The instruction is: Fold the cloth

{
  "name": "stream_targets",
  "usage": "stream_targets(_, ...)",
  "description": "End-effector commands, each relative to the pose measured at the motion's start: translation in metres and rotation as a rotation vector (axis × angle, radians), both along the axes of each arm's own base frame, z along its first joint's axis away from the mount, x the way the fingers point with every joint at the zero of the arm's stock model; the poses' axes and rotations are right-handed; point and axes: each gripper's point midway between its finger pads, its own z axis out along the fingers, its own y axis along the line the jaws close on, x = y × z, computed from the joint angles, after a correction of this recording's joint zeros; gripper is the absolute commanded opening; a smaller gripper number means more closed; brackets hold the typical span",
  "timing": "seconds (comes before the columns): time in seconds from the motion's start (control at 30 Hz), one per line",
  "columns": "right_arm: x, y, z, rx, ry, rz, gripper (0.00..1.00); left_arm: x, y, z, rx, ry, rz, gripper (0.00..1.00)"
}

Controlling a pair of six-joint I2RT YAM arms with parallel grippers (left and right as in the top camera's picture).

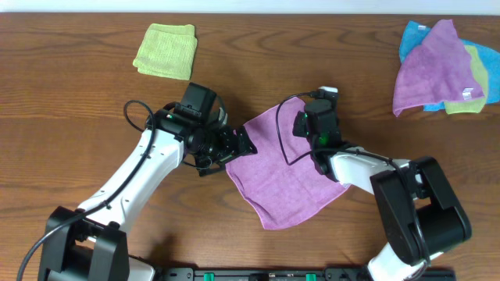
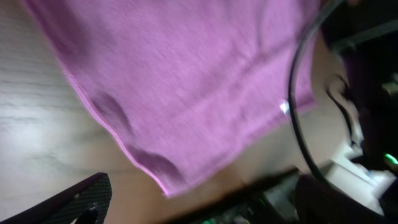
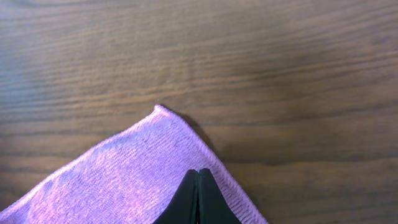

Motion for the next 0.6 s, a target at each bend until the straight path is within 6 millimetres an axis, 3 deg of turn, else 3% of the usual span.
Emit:
stream_targets(0.0, 0.001, 0.006, 0.006, 0.023, 0.002, 0.041, 0.02, 0.018, 0.006, -0.016, 0.092, -0.122, -0.043, 0.95)
stream_targets(0.23, -0.001, 0.01, 0.004, 0.034, 0.013, 0.059, 0.02, 0.06, -0.03, -0.036, -0.004, -0.268, -0.097, 0.95)
stream_targets(0.37, 0.0, 0.005, 0.005, 0.024, 0.011, 0.043, 0.01, 0.052, -0.03, -0.063, 0.006, -0.168, -0.088, 0.95)
stream_targets(0.57, 0.005, -0.016, 0.004, 0.002, 0.009, -0.009, 0.02, 0.045, -0.019, -0.073, 0.074, -0.128, -0.076, 0.95)
